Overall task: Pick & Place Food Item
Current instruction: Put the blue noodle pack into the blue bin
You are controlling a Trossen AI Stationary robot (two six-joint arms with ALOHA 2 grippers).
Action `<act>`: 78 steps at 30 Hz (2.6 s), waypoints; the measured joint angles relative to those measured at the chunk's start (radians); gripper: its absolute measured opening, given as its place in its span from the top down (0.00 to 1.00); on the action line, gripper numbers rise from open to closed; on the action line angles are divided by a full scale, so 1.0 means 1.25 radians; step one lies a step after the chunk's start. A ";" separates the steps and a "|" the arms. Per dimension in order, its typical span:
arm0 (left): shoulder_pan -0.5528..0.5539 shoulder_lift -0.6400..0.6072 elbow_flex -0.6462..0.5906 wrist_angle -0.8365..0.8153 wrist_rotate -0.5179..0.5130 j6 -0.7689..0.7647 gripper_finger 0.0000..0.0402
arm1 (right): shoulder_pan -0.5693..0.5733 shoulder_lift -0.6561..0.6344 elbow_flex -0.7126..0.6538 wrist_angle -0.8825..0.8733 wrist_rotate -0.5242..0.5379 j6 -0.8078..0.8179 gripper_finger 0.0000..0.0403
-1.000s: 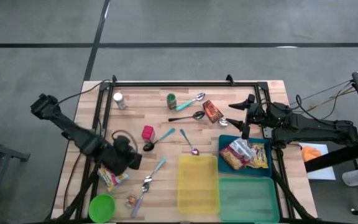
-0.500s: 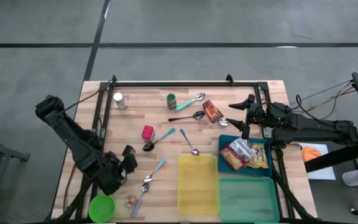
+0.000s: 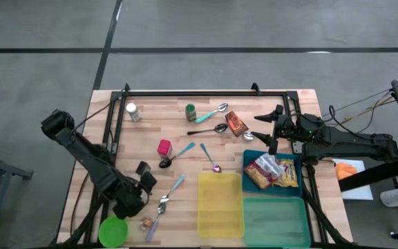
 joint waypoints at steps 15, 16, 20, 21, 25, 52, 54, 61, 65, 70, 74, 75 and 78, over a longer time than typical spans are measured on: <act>0.060 0.034 0.000 -0.080 0.124 0.000 0.34 | 0.000 0.000 0.000 0.000 0.000 0.001 0.22; 0.063 0.037 0.000 -0.081 0.127 0.000 0.34 | 0.000 0.000 0.000 0.000 0.000 0.000 0.22; 0.080 0.059 0.000 -0.096 0.152 0.001 0.34 | 0.000 0.000 0.000 0.000 0.000 0.001 0.22; 0.083 0.066 0.000 -0.106 0.155 0.000 0.34 | 0.000 0.000 0.000 0.000 0.000 -0.001 0.22; 0.085 0.096 -0.001 -0.158 0.165 0.001 0.34 | 0.000 0.000 0.000 0.000 0.000 -0.001 0.22; 0.132 0.235 -0.001 -0.127 0.193 0.001 0.34 | 0.000 0.000 0.000 0.000 0.000 -0.001 0.22; 0.132 0.238 -0.001 -0.121 0.193 0.001 0.34 | 0.000 0.000 0.000 0.000 0.000 0.000 0.22; 0.130 0.250 -0.001 -0.108 0.203 0.001 0.34 | 0.000 0.000 0.000 0.000 0.000 0.000 0.22; 0.130 0.250 -0.001 -0.108 0.208 0.001 0.34 | 0.000 0.000 0.000 0.000 0.000 -0.001 0.22; 0.130 0.250 -0.001 -0.108 0.212 0.001 0.40 | 0.000 0.000 0.000 0.000 0.000 0.000 0.22; 0.130 0.250 -0.001 -0.108 0.230 0.001 0.53 | 0.000 0.000 0.000 0.000 0.000 -0.001 0.22; 0.130 0.250 -0.001 -0.108 0.231 0.001 0.56 | 0.000 0.000 0.000 0.000 0.000 0.000 0.22; 0.130 0.250 -0.001 -0.107 0.231 0.001 0.66 | 0.000 0.000 0.000 0.000 0.000 -0.001 0.22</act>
